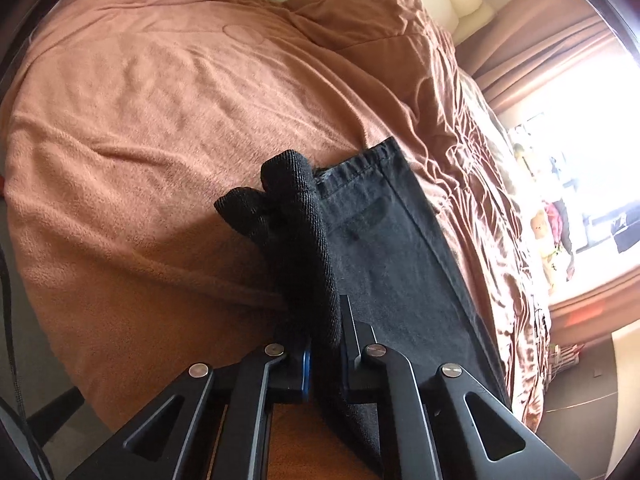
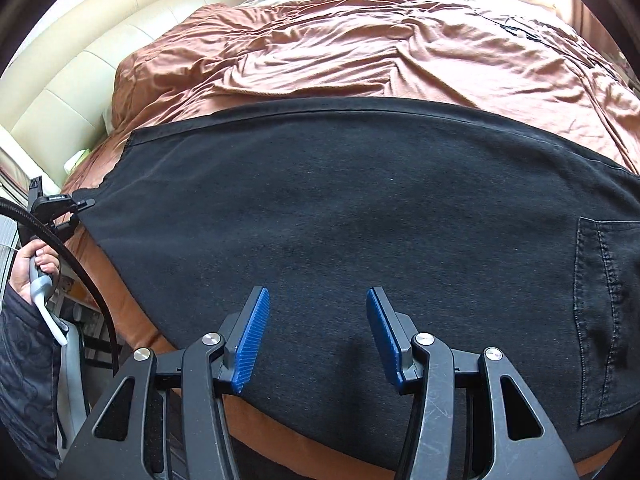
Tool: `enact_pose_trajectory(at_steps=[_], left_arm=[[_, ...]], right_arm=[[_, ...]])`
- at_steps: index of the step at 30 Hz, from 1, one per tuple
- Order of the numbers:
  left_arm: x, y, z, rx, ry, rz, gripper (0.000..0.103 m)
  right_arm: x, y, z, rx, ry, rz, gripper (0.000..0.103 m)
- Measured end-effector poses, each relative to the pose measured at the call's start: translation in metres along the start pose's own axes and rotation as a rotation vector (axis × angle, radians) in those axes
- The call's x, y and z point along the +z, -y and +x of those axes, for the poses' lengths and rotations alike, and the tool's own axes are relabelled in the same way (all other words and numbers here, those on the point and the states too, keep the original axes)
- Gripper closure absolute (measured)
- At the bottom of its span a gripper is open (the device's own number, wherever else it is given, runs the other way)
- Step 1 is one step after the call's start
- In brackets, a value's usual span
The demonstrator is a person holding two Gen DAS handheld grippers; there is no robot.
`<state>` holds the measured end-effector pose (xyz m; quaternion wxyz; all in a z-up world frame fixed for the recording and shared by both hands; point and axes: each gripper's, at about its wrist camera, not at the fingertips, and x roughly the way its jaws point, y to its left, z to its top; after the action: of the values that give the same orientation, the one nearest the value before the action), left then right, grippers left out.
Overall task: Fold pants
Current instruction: 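Grasp the leg end with the left gripper while the right gripper grasps the pants edge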
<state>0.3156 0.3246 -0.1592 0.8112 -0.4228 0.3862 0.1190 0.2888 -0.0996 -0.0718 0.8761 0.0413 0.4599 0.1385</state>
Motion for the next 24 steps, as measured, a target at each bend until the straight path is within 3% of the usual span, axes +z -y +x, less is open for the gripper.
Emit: enact_pose_trajectory(at_steps=[6,9,20,24], left_arm=[[0.008,0.007,-0.007,-0.041,0.017,0.014,0.093],[0.01,0.007,-0.006,-0.051,0.014,0.009,0.093],[0.009,0.002,-0.005,-0.059,0.006,-0.007,0.093],[0.007,-0.003,-0.001,-0.057,-0.011,-0.032,0.092]], right_arm=[[0.007,-0.021,0.023,0.017,-0.014,-0.002,0.083],[0.007,-0.033,0.036,0.04,-0.034,-0.01,0.09],[-0.005,-0.052,0.056,0.114,-0.124,-0.017,0.093],[0.007,-0.048,0.057,0.073,-0.111,-0.033,0.098]])
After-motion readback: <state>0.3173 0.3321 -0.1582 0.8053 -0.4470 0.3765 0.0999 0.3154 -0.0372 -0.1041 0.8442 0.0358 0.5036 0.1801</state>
